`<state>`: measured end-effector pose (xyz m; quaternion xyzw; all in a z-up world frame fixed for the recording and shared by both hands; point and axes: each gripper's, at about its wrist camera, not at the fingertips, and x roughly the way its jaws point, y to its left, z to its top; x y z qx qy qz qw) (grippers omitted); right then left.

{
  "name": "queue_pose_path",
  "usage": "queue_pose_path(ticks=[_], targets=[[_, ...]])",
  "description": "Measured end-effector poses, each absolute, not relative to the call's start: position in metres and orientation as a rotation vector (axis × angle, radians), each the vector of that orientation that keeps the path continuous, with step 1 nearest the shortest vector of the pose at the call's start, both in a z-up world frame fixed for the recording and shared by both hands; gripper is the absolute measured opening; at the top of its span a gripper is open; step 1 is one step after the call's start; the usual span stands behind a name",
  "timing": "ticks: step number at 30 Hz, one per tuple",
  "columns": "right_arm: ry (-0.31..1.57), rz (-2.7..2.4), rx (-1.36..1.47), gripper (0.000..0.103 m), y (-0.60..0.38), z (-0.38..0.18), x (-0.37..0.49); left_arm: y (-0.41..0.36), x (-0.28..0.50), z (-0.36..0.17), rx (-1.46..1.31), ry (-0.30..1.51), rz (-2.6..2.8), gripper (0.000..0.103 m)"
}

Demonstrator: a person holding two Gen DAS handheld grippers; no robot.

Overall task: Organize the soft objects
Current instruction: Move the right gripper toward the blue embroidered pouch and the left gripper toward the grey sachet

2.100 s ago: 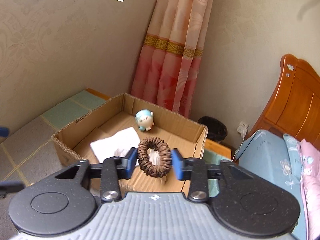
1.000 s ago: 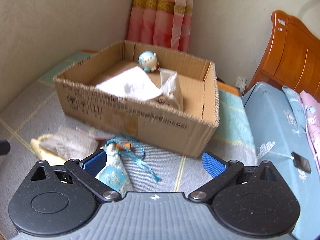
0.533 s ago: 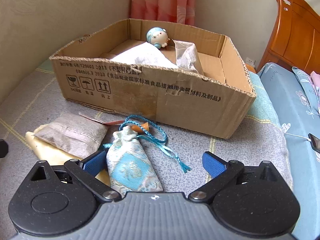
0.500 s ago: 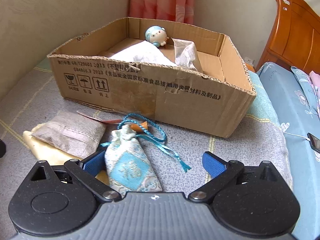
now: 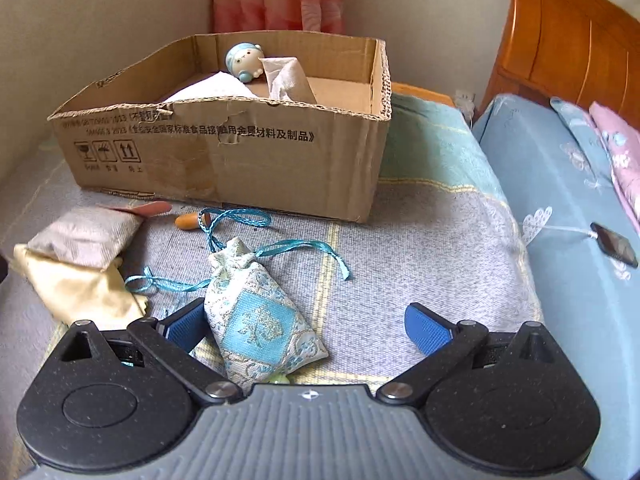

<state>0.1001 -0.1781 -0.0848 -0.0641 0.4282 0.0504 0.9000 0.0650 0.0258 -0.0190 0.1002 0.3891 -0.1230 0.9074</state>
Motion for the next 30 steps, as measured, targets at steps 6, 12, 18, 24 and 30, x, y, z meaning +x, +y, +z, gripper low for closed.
queue_pose_path(ticks=[6,12,18,24,30], targets=[[0.879,0.115,-0.129,0.103,-0.178,-0.086,0.101,0.005,0.083,-0.020,0.218,0.806,-0.301,0.099],[0.874,0.117,-0.130,0.103,-0.179,-0.086,0.101,-0.013,0.106,-0.030,0.208,0.826,-0.309,0.099],[0.869,0.123,-0.132,0.103,-0.181,-0.086,0.099,-0.023,0.123,-0.049,0.188,0.873,-0.280,0.099],[0.863,0.127,-0.133,0.103,-0.181,-0.087,0.099,-0.002,0.113,-0.055,0.171,0.908,-0.237,0.099],[0.854,0.128,-0.132,0.103,-0.180,-0.087,0.097,0.017,0.105,-0.057,0.136,0.913,-0.231,0.099]])
